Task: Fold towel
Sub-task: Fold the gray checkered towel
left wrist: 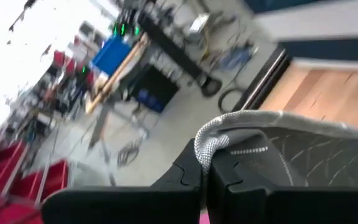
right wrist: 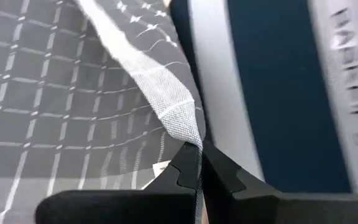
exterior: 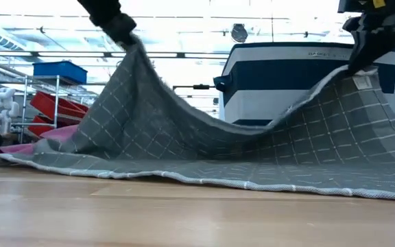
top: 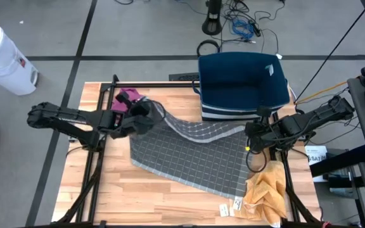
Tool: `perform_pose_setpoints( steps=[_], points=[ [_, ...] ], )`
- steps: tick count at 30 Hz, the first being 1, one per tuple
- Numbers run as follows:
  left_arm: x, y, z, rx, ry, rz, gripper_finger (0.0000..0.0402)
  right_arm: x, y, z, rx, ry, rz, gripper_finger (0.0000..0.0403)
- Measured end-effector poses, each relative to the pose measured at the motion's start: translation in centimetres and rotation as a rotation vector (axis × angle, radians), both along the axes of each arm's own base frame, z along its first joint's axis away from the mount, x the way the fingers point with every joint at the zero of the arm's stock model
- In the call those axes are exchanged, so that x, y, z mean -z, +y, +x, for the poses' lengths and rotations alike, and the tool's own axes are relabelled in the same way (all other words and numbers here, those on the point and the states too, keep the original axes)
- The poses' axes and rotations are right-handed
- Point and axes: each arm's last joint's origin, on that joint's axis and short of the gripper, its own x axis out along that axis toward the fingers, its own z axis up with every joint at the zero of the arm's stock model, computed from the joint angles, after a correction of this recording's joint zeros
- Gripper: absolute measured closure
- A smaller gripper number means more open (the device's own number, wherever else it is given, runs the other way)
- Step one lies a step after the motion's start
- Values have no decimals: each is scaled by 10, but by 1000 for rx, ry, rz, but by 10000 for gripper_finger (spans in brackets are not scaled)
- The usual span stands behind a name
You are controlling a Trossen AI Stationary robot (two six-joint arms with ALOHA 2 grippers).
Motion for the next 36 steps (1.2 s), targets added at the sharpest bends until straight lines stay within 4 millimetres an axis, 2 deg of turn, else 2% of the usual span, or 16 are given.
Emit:
perform_pose_setpoints(
  steps=[4,8,12,18,23,27,31,36],
  points=[
    [13,16,0,-72,50,-74,401,1,2,0,-7,22,78,403],
    [22,22,5,-103,77,-98,401,2,6,2,-38,29,175,403],
    [22,21,7,-120,74,-58,401,2,14,8,-115,6,288,403],
    [20,17,7,-132,45,-16,401,-1,24,13,-209,-48,335,403],
    [20,9,8,-102,42,-15,401,-6,38,19,-338,-96,552,403],
    [21,2,8,-76,45,-14,401,-7,47,21,-356,-100,648,403],
    [21,-4,8,-49,48,-13,401,4,55,21,-314,-47,684,403],
    [22,-8,6,-32,82,-9,401,36,66,26,-274,-7,745,403]
  ],
)
